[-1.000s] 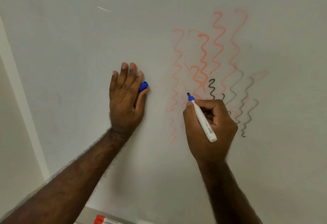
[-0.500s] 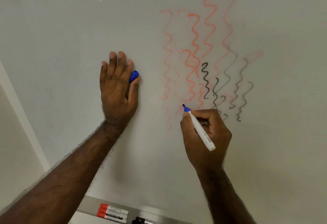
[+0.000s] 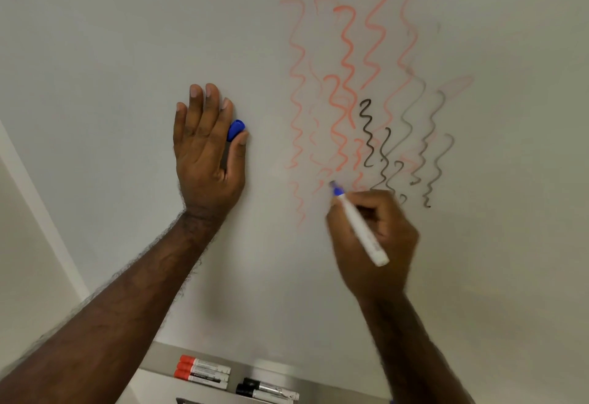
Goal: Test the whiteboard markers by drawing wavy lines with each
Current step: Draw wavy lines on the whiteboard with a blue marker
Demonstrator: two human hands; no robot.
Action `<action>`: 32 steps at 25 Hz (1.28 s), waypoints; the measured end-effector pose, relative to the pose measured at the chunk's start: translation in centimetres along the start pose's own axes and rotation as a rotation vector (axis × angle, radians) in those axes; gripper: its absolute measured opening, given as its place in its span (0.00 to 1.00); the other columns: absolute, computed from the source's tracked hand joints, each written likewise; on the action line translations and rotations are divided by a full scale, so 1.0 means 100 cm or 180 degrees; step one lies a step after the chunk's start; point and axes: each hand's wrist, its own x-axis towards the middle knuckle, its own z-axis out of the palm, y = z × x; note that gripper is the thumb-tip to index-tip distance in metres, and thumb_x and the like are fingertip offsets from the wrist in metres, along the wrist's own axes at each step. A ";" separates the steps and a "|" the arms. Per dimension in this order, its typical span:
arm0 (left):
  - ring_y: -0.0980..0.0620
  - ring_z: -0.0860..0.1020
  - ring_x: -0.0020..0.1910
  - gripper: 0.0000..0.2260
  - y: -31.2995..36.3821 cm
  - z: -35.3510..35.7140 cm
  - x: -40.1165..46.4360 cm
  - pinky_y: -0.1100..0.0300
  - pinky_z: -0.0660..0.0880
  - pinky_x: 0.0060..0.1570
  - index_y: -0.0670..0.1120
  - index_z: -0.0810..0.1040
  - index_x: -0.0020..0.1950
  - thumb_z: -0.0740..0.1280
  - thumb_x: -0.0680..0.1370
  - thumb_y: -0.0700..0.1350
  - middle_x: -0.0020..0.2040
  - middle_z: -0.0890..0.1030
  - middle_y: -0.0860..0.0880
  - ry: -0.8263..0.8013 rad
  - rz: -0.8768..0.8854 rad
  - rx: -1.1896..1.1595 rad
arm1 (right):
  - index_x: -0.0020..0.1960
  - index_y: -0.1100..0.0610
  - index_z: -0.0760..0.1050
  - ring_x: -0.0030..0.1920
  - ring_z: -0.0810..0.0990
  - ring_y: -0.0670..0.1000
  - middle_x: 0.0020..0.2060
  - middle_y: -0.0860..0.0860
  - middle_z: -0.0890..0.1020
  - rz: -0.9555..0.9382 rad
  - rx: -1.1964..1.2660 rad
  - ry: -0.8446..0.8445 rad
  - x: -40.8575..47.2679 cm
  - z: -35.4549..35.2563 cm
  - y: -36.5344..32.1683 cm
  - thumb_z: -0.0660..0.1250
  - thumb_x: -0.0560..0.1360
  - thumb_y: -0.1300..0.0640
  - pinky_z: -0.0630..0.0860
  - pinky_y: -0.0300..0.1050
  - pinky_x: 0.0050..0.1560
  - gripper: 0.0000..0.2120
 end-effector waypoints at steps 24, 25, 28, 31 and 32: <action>0.28 0.69 0.76 0.17 0.000 0.000 -0.008 0.36 0.61 0.79 0.31 0.75 0.71 0.68 0.84 0.37 0.74 0.73 0.31 0.0044 0.0025 0.0054 | 0.45 0.60 0.81 0.33 0.80 0.51 0.35 0.50 0.82 -0.0294 -0.0309 0.0129 0.000 0.002 -0.004 0.77 0.74 0.65 0.76 0.41 0.35 0.06; 0.28 0.69 0.76 0.17 0.000 0.000 -0.008 0.35 0.62 0.79 0.31 0.75 0.71 0.68 0.84 0.37 0.73 0.73 0.31 0.0041 0.0017 0.0062 | 0.44 0.59 0.81 0.32 0.80 0.51 0.34 0.49 0.81 -0.0280 -0.0289 -0.0047 -0.010 0.003 -0.001 0.77 0.74 0.65 0.76 0.43 0.34 0.06; 0.29 0.70 0.76 0.17 0.000 -0.001 -0.009 0.33 0.64 0.78 0.31 0.75 0.71 0.69 0.84 0.36 0.73 0.74 0.31 0.0048 0.0006 0.0078 | 0.43 0.57 0.81 0.29 0.78 0.51 0.31 0.48 0.81 0.0273 0.0090 -0.0564 -0.030 0.002 0.006 0.77 0.74 0.66 0.73 0.46 0.29 0.07; 0.32 0.71 0.76 0.17 0.001 -0.004 -0.014 0.34 0.66 0.77 0.31 0.76 0.71 0.69 0.83 0.36 0.73 0.75 0.32 0.0073 -0.0068 0.0040 | 0.45 0.54 0.82 0.31 0.81 0.57 0.32 0.51 0.83 0.1215 0.0610 -0.0843 -0.028 -0.010 0.001 0.77 0.75 0.65 0.78 0.54 0.29 0.07; 0.33 0.71 0.76 0.17 0.003 -0.006 -0.016 0.34 0.67 0.76 0.31 0.76 0.70 0.69 0.83 0.36 0.72 0.75 0.33 0.0075 -0.0102 0.0001 | 0.47 0.54 0.82 0.33 0.83 0.59 0.34 0.52 0.84 0.1383 0.0760 -0.0897 -0.025 -0.016 -0.002 0.77 0.76 0.64 0.79 0.56 0.30 0.07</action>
